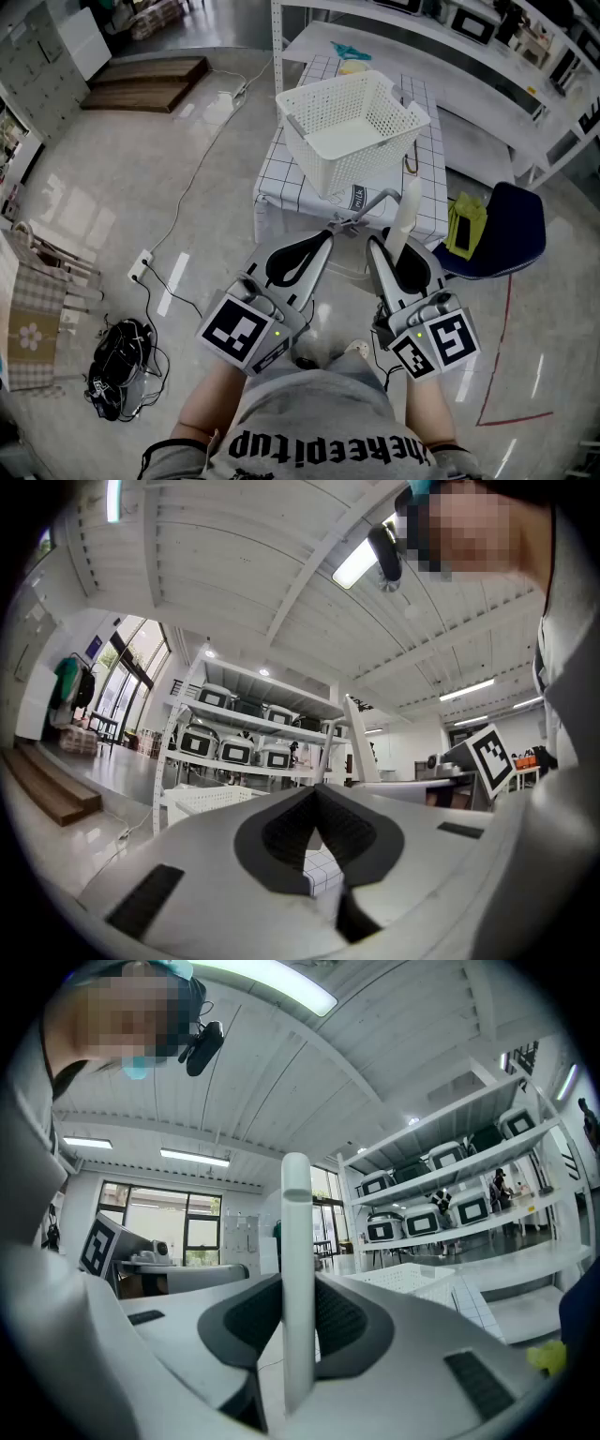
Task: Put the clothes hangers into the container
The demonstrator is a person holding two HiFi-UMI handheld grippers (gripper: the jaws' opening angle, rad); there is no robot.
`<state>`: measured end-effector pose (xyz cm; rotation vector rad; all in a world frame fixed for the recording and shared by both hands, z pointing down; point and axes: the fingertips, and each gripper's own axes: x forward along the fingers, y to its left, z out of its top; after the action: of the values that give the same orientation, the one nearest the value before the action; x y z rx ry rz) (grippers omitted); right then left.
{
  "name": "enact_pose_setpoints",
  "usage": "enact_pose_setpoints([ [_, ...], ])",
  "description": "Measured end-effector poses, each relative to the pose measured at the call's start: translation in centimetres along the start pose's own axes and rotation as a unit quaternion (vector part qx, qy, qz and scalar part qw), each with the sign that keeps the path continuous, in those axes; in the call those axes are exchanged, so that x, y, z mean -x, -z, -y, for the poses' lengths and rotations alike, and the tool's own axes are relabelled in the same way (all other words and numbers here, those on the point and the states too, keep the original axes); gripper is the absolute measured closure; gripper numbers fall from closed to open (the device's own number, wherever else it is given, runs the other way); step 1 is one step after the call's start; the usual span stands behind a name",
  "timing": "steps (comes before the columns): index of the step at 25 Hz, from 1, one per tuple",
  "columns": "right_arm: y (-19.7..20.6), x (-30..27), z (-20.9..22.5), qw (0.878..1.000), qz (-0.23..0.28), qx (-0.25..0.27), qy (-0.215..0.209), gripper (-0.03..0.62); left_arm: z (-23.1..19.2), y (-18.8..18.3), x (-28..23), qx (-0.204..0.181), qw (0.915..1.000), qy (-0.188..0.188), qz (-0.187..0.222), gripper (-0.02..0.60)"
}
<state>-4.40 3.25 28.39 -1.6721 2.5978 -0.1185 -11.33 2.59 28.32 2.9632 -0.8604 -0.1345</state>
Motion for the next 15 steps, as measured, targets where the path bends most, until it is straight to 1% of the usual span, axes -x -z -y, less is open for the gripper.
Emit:
enact_pose_setpoints([
  [6, -0.3, 0.2, 0.6, 1.000, 0.002, -0.001, -0.003, 0.500, 0.6, 0.0, -0.9, -0.001, 1.0000, 0.003, -0.003, 0.557],
  [15, -0.9, 0.9, 2.4, 1.000, 0.010, -0.004, -0.010, 0.500, 1.5, 0.0, -2.6, -0.007, 1.0000, -0.003, -0.003, 0.557],
])
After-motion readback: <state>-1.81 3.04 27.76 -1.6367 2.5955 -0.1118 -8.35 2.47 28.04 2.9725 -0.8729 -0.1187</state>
